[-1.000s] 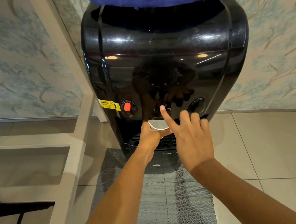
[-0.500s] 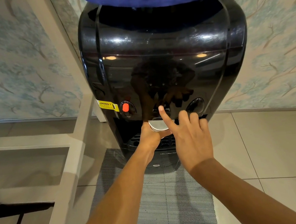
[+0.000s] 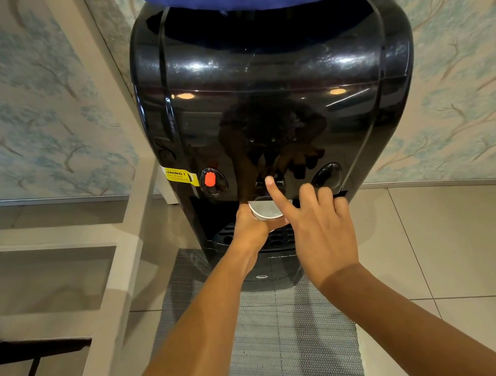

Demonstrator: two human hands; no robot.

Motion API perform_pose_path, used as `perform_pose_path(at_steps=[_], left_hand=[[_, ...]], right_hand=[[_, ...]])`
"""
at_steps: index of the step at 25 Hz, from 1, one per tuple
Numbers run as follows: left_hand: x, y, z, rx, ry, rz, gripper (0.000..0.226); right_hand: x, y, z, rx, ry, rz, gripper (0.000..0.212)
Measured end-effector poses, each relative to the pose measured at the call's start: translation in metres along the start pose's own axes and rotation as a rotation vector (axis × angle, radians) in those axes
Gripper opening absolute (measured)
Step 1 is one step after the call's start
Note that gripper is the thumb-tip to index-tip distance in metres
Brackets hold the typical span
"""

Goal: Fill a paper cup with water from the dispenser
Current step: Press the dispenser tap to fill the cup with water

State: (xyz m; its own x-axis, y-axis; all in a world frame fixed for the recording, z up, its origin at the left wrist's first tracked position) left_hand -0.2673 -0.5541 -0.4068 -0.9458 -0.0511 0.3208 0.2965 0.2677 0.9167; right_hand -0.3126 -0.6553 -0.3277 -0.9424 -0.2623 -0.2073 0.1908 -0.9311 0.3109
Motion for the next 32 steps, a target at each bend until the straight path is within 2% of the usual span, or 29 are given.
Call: perform_pose_path(at_steps=[10, 14, 16, 19, 21, 24, 28, 32], left_hand=[[-0.004, -0.004, 0.005, -0.039, 0.025, 0.016, 0.034], [-0.004, -0.004, 0.003, -0.026, -0.021, 0.037, 0.030], [-0.003, -0.003, 0.002, -0.033, -0.044, 0.036, 0.042], [-0.004, -0.005, 0.004, -0.012, -0.019, 0.026, 0.035], [-0.002, -0.006, 0.004, -0.005, 0.002, 0.019, 0.050], [0.000, -0.008, 0.005, 0.015, -0.002, -0.005, 0.056], [0.005, -0.015, 0.010, 0.019, -0.008, -0.029, 0.058], [0.014, -0.020, 0.017, 0.028, -0.020, -0.032, 0.064]], right_hand=[[-0.001, 0.002, -0.003, -0.012, 0.009, 0.023, 0.083], [0.000, 0.003, -0.003, -0.001, 0.030, 0.012, 0.085], [0.001, 0.003, -0.005, 0.013, 0.045, 0.005, 0.087], [0.007, 0.005, -0.010, 0.027, 0.046, 0.034, 0.092], [0.012, 0.004, -0.013, 0.019, 0.044, 0.062, 0.096], [0.018, 0.001, -0.022, -0.191, 0.023, 0.049, 0.087], [0.026, 0.000, -0.044, -0.674, -0.133, -0.194, 0.053], [0.026, 0.000, -0.069, -0.965, -0.280, -0.375, 0.050]])
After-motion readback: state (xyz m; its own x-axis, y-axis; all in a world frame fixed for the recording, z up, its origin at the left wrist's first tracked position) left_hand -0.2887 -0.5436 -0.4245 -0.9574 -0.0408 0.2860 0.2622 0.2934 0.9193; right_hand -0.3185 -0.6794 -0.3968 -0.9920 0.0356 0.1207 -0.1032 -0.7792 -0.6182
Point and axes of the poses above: each hand's wrist, its own x-axis away from the middle knuckle, its own z-axis out of the back of the hand, y = z × x, the point moved 3 cm from there along -x, towards the middle knuckle, and after that the axes turned 10 degrees about x, right-handed, at the moved point
